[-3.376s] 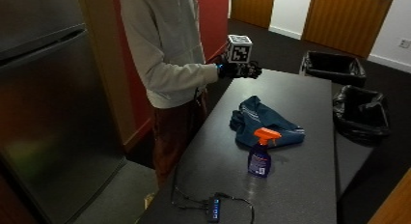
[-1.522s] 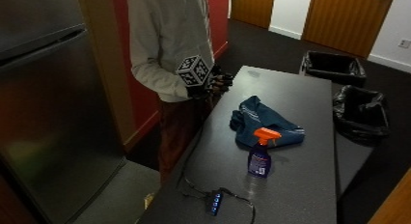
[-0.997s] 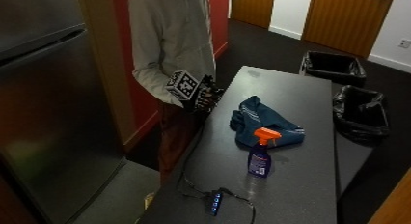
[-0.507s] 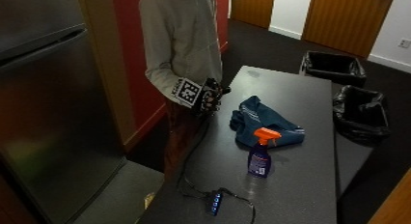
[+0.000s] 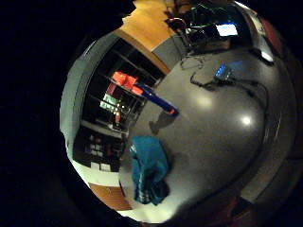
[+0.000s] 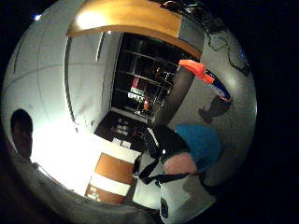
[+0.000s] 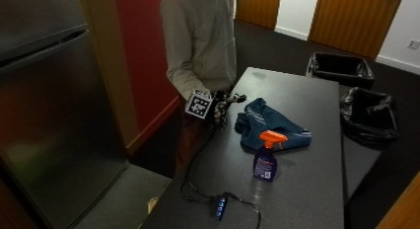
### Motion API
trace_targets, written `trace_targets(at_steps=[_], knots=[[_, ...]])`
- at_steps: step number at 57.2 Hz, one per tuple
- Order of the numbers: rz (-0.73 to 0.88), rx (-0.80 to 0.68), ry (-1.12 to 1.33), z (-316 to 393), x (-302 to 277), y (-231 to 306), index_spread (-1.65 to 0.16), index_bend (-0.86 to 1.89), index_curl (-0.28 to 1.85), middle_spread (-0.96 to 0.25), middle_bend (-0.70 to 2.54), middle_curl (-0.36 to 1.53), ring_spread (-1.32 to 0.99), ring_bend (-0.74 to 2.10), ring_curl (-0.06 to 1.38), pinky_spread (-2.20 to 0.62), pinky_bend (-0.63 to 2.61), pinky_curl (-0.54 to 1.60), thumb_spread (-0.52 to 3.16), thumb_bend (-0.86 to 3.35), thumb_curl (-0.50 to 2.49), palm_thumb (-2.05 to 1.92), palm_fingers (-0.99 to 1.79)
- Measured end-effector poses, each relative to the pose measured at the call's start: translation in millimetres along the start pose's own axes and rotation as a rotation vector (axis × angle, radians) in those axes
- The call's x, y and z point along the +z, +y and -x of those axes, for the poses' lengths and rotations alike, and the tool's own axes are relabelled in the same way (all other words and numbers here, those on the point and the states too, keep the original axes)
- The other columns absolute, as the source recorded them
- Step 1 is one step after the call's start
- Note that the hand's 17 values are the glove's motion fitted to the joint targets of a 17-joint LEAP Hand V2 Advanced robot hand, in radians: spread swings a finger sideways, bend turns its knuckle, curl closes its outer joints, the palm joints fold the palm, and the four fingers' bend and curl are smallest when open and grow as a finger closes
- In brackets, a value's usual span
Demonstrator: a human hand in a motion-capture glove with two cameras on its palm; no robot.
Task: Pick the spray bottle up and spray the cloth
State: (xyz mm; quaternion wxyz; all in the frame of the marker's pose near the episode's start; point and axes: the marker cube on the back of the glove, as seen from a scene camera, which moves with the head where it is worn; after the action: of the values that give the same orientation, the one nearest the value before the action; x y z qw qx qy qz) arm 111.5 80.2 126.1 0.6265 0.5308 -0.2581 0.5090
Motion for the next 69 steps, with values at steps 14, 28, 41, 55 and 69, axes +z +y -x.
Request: trace_targets(at_steps=[14, 28, 41, 55, 69], knots=[[-0.046, 0.208, -0.05, -12.7, 38.9, -13.9, -0.33, 0.12, 0.2, -0.03, 0.22, 0.34, 0.0, 0.42, 0.31, 0.16, 0.48, 0.36, 0.95, -0.03, 0.36, 0.6, 0.09], [-0.078, 0.343, -0.112, -35.8, 91.1, -28.0, -0.33, 0.11, 0.19, -0.03, 0.22, 0.34, 0.0, 0.44, 0.31, 0.16, 0.49, 0.36, 0.94, -0.03, 0.35, 0.6, 0.08], [-0.083, 0.424, -0.165, -51.8, 136.4, -49.4, -0.34, 0.1, 0.18, -0.04, 0.22, 0.35, -0.01, 0.46, 0.31, 0.14, 0.51, 0.36, 0.92, -0.03, 0.35, 0.59, 0.05], [-0.105, 0.464, -0.201, -61.3, 164.7, -68.3, -0.36, 0.12, 0.18, -0.05, 0.23, 0.35, -0.05, 0.49, 0.31, 0.12, 0.51, 0.35, 0.89, -0.03, 0.34, 0.58, 0.1], [-0.142, 0.459, -0.112, -67.4, 169.3, -86.9, -0.35, 0.17, 0.21, -0.1, 0.29, 0.36, -0.08, 0.57, 0.32, 0.1, 0.39, 0.32, 0.87, -0.03, 0.34, 0.58, 0.41]])
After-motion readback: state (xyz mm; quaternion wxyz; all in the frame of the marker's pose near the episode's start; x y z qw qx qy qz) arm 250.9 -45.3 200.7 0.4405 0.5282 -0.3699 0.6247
